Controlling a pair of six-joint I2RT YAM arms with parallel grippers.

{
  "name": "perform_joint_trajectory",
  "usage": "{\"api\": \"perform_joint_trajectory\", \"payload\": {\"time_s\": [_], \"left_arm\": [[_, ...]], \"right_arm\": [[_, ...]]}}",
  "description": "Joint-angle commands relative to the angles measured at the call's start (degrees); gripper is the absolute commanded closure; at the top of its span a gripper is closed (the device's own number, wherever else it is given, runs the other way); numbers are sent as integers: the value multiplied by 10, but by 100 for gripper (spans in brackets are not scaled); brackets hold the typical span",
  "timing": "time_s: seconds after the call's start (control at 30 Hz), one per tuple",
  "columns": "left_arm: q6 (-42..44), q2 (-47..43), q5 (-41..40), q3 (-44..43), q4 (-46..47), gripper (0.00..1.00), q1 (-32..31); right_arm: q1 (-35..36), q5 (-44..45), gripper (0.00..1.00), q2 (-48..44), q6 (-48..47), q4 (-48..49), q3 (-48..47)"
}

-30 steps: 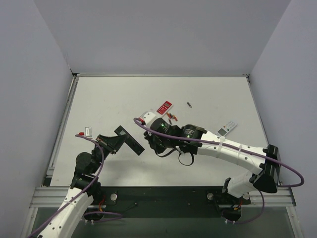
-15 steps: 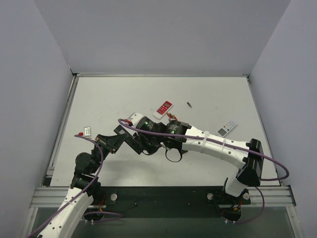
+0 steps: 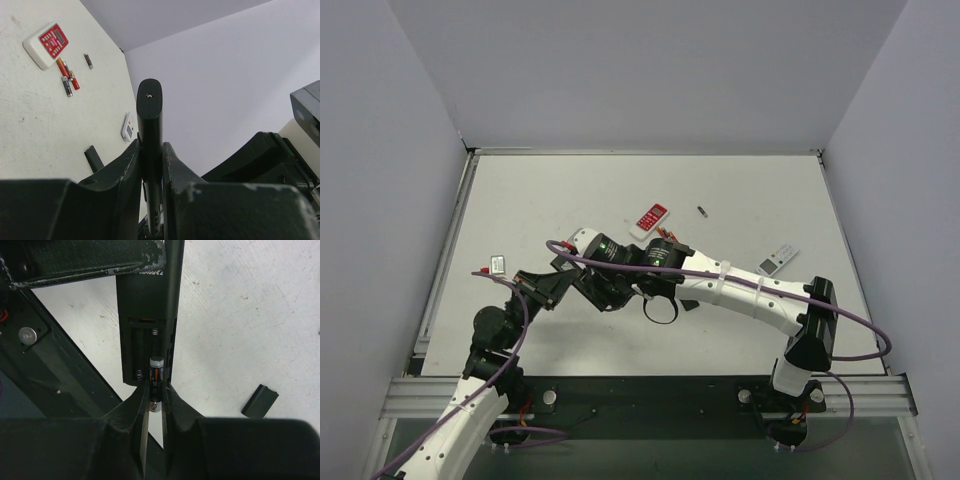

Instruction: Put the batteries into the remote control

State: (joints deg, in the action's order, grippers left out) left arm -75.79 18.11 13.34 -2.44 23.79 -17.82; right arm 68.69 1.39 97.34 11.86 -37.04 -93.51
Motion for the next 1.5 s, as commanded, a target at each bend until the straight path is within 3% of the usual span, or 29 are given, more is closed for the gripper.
{"api": "perform_joint_trajectory", "payload": {"time_s": [0.0,0.4,0.97,1.47], "left_arm": [[-6,4,-1,60,34,100,2],[-13,11,-2,70,40,100,2],[-36,16,-7,80,54,100,2],[-74,11,-14,84,35,100,1]], "right_arm": [[3,5,100,11,-7,-27,-27],[2,19,99,43,-9,-35,-54],[2,30,89,60,-9,-51,-65],[3,49,88,72,-12,-61,-79]]}}
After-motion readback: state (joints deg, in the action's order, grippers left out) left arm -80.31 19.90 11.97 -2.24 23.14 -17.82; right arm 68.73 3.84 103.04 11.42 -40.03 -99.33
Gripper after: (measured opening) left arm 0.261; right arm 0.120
